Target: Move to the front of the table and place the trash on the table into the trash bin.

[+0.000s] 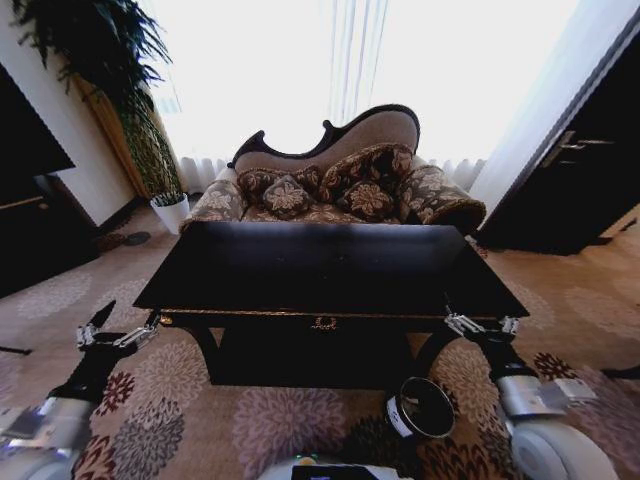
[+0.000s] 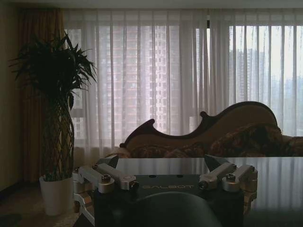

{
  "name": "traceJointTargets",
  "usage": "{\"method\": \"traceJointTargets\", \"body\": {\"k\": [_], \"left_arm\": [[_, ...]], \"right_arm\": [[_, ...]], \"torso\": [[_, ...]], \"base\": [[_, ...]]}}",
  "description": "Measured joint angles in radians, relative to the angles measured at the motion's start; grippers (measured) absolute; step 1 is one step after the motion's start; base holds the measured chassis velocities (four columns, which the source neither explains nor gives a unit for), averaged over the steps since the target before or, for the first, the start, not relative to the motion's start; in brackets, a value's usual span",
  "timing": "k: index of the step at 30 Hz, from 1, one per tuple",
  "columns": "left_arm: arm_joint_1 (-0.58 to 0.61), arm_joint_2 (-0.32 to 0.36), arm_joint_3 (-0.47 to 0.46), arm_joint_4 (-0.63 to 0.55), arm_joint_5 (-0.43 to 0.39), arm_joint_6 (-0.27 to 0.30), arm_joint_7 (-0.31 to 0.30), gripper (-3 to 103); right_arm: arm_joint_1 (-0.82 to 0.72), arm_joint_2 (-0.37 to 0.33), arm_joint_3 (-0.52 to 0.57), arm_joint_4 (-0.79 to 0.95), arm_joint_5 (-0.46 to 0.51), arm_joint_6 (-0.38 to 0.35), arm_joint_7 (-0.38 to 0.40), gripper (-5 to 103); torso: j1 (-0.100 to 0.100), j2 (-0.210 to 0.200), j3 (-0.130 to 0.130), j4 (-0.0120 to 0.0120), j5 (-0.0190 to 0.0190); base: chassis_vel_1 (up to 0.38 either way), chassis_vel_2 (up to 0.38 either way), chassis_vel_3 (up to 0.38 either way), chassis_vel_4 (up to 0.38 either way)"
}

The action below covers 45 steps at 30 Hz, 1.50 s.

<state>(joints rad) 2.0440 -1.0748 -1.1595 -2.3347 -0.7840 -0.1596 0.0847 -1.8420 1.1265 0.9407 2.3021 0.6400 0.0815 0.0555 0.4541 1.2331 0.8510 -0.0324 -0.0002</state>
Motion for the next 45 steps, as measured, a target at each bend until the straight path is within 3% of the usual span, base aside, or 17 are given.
{"method": "traceJointTargets", "body": {"k": [45], "left_arm": [[0.0,0.0,0.0,0.0,0.0,0.0,0.0,100]], "right_arm": [[0.0,0.0,0.0,0.0,0.0,0.001,0.0,100]], "torso": [[-0.001,0.0,0.0,-0.0002,0.0001]], "base": [[0.161,-0.157,-0.161,0.153]]}}
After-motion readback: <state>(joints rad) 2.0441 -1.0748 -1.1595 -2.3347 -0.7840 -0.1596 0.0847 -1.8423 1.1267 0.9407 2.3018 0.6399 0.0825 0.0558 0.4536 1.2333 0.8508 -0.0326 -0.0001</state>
